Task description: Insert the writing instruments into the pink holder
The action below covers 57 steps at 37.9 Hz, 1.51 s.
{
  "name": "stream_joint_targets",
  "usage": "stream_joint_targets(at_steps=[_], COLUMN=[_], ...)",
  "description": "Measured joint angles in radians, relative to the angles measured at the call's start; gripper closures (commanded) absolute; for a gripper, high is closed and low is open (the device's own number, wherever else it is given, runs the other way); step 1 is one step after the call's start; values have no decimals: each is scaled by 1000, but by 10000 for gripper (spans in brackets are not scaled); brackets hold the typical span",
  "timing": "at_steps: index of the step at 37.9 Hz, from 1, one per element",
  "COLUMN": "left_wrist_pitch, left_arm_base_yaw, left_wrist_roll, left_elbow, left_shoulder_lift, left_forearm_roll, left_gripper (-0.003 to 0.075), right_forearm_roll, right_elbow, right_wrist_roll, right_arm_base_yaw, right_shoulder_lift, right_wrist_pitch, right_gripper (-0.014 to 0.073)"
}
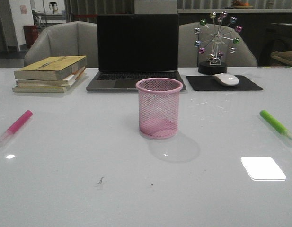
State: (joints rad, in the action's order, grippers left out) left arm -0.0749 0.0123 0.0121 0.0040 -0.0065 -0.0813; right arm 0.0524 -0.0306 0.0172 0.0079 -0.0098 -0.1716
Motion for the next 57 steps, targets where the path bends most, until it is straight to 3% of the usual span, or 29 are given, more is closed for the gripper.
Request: stream_joint_targets(at_steps=[6,12,15,19,24,30,38,46,49,53,57], left_wrist_pitch=[35,197,275,273,195,66,-29,-203,-254,-352,-406], left_arm_base_yaw=[0,0,0,0,0,0,0,0,0,0,0], left_wrist_roll=[0,0,0,0,0,0,0,0,0,-2,-2], left_elbow=[0,0,-5,-53,-193,-366,-647,-787,-787,-787,-787], left_shoulder_lift=[0,0,0,0,0,35,262,514,579,657,702], left_forearm_roll=[0,0,0,8,62,95,99,63,40,34,30], left_gripper=[629,629,629,629,629,629,629,621,539,345,297], right_forearm_roll=[0,0,2,4,8,-11,-21,-21,-21,-22,-22], right_elbow=[0,0,0,7,120,339,596,659,659,659,659], right_wrist_roll=[0,0,-9,-34,-42,-43,-43,-45,-45,-45,-45], right_arm_base_yaw=[0,0,0,0,0,0,0,0,0,0,0], right_shoulder_lift=[0,0,0,0,0,2,189,383,448,515,560], right_wrist_pitch=[25,96,204,352,347,162,23,-13,-77,-148,-190], right_gripper=[544,544,544,544,544,544,544,526,456,309,185])
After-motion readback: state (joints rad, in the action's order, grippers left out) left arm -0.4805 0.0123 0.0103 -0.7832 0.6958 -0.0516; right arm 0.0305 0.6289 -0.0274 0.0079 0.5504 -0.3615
